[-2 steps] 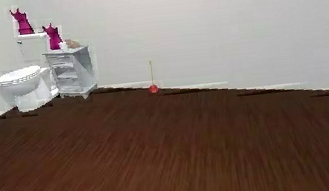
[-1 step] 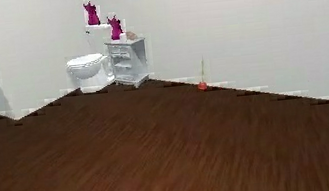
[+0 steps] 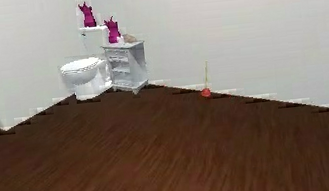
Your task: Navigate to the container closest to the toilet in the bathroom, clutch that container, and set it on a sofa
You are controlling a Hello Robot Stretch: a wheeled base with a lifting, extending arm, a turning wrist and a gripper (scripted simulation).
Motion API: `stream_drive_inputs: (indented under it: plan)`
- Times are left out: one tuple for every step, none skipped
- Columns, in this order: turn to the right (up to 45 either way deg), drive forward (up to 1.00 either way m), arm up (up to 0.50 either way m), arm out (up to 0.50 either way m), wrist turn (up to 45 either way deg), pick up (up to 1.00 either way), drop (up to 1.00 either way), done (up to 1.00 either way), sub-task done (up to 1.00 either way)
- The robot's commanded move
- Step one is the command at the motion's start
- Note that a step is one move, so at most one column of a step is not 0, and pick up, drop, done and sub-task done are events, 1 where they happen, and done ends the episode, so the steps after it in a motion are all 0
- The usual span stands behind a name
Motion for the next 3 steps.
stream_drive_inputs:
  plan:
    - [-45.0, 0.00, 0.00, 0.00, 0.0, 0.00, 0.00, 0.00, 0.00]
    - [-45.0, 0.00, 0.00, 0.00, 0.0, 0.00, 0.00, 0.00, 0.00]
    - [0.0, 0.25, 0.00, 0.00, 0.0, 0.00, 0.00, 0.00, 0.00]
